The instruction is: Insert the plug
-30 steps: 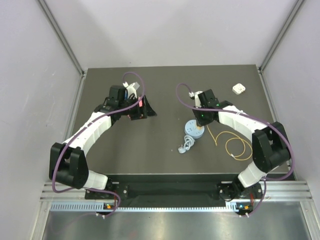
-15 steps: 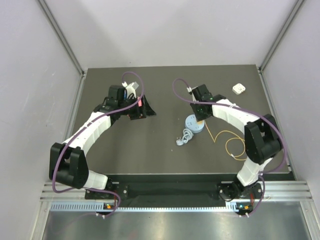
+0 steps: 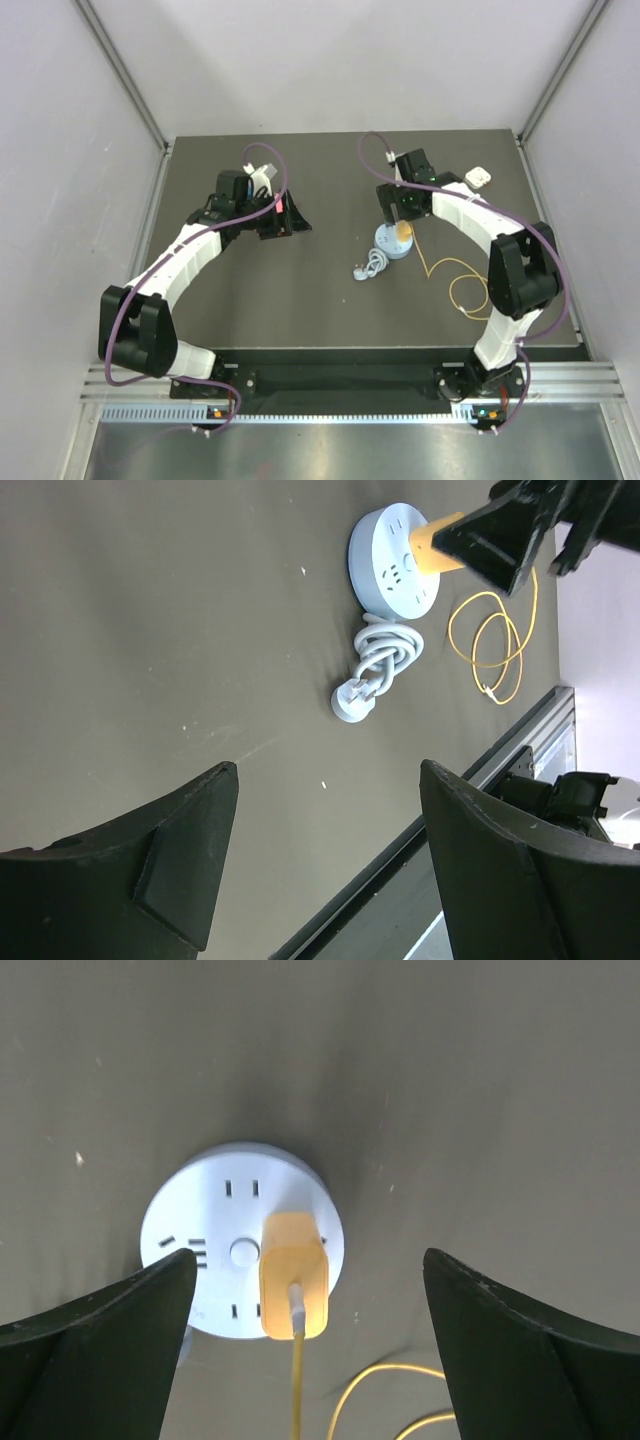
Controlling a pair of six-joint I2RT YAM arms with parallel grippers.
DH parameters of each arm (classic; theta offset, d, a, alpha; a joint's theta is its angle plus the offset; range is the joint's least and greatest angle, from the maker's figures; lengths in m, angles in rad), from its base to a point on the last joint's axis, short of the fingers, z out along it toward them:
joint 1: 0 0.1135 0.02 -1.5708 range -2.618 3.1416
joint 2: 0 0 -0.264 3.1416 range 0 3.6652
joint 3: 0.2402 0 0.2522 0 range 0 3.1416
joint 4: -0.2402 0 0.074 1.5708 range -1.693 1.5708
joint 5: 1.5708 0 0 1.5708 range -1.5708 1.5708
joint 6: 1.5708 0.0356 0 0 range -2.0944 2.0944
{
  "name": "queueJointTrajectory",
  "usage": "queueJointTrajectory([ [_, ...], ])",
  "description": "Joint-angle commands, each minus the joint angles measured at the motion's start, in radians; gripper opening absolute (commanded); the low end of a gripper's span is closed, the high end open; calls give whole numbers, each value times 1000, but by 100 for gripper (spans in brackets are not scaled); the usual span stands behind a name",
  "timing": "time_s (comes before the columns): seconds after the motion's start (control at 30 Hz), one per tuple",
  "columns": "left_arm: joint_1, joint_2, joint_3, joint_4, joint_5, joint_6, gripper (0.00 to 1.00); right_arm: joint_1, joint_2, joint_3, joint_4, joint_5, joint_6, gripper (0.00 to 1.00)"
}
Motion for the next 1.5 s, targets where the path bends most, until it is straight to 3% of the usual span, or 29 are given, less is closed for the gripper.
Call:
queueJointTrajectory([
  [0.0,5,-43,8,6,3,22,78,-32,-60,69,43,-44,1,95],
  [0.3,7,-48,2,1,-1,31,77,-287,-78,100,176,-85,57,92],
  [0.57,7,-48,-4,3,9,34,77,-455,148,255,204,-75,-12,91],
  [0.93,8,-34,4,0,12,39,76,-492,416,525,162,42,-110,93],
  [1.33,14,-3,11,-2,37,34,76,-540,559,638,188,-139,-205,98],
  [1.47,21,3,11,-5,34,39,76,-543,642,765,95,-190,-219,98],
])
